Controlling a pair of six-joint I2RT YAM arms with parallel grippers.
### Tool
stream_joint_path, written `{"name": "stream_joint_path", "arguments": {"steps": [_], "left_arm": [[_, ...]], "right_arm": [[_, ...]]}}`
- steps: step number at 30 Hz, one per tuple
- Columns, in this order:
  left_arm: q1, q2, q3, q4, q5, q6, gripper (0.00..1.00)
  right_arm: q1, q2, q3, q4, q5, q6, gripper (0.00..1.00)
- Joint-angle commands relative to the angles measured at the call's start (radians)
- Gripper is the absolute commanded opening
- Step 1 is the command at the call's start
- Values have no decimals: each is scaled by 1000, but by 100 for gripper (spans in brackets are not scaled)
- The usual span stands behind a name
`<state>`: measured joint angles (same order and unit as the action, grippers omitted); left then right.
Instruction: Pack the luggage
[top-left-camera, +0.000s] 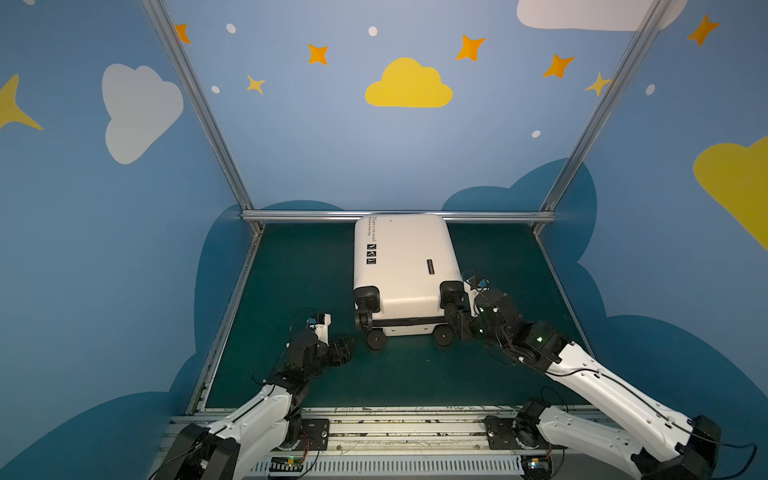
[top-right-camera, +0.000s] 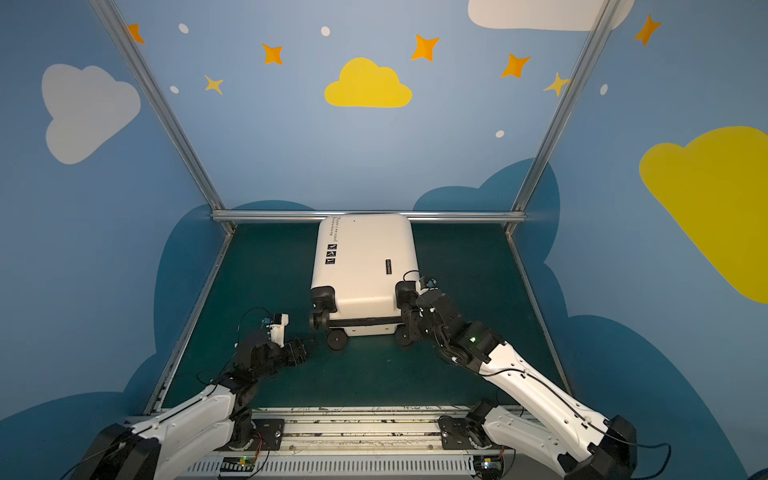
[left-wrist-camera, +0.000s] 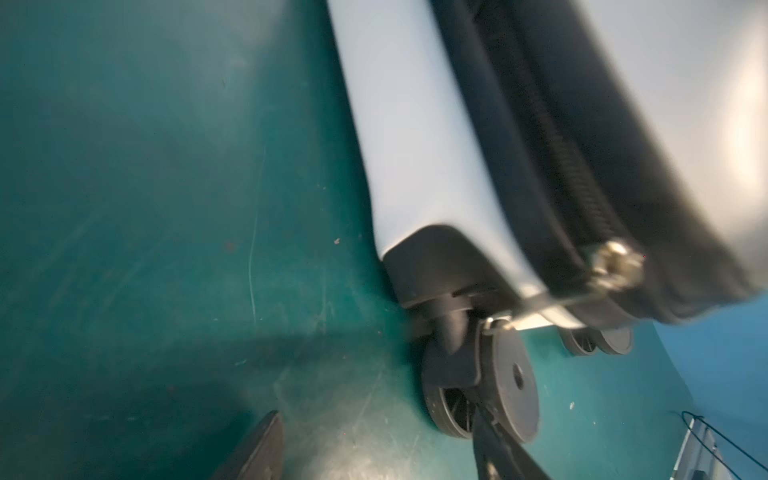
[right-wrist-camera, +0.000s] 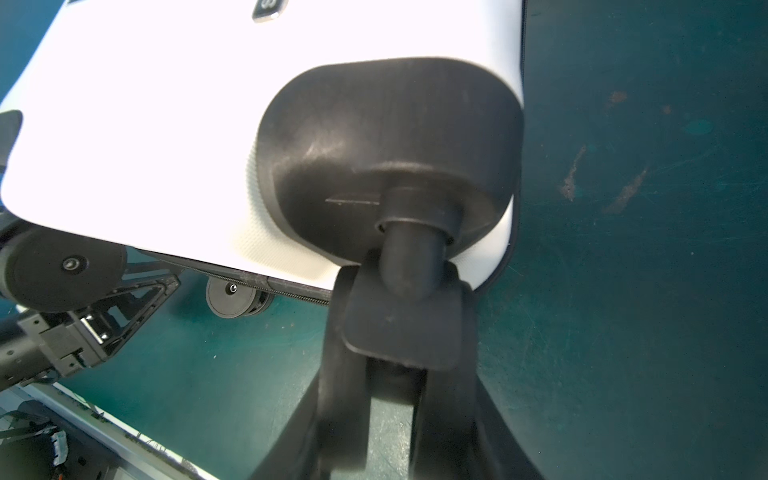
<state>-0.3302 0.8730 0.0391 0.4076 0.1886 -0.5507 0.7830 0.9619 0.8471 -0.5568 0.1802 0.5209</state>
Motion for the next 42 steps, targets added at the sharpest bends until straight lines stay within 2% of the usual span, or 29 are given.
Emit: {"name": "stream_joint_path", "arguments": {"steps": [1, 6, 11, 14, 20, 26, 38, 42], "left_arm": [[-10, -96, -2, 4, -43, 50, 69], [-11, -228, -18, -48, -54, 62, 57], [-11, -254, -25, -45, -41, 60, 56], [-13, -211, -14, -17, -16, 76, 55], [-13, -65, 27, 56, 38, 104, 44], [-19, 70, 63, 137, 111, 126, 44], [-18, 138, 96, 202, 140, 166, 39], [-19, 161, 99, 234, 148, 173, 27]], "right_arm": [[24, -51, -3, 20, -54, -60, 0], [24, -60, -18, 33, -43, -27, 0], [23, -65, -36, 52, -41, -21, 0], [23, -60, -37, 54, -44, -19, 0], [24, -61, -30, 52, -45, -15, 0], [24, -55, -23, 48, -42, -12, 0], [24, -55, -28, 46, -39, -7, 0], [23, -58, -29, 40, -38, -4, 0]]}}
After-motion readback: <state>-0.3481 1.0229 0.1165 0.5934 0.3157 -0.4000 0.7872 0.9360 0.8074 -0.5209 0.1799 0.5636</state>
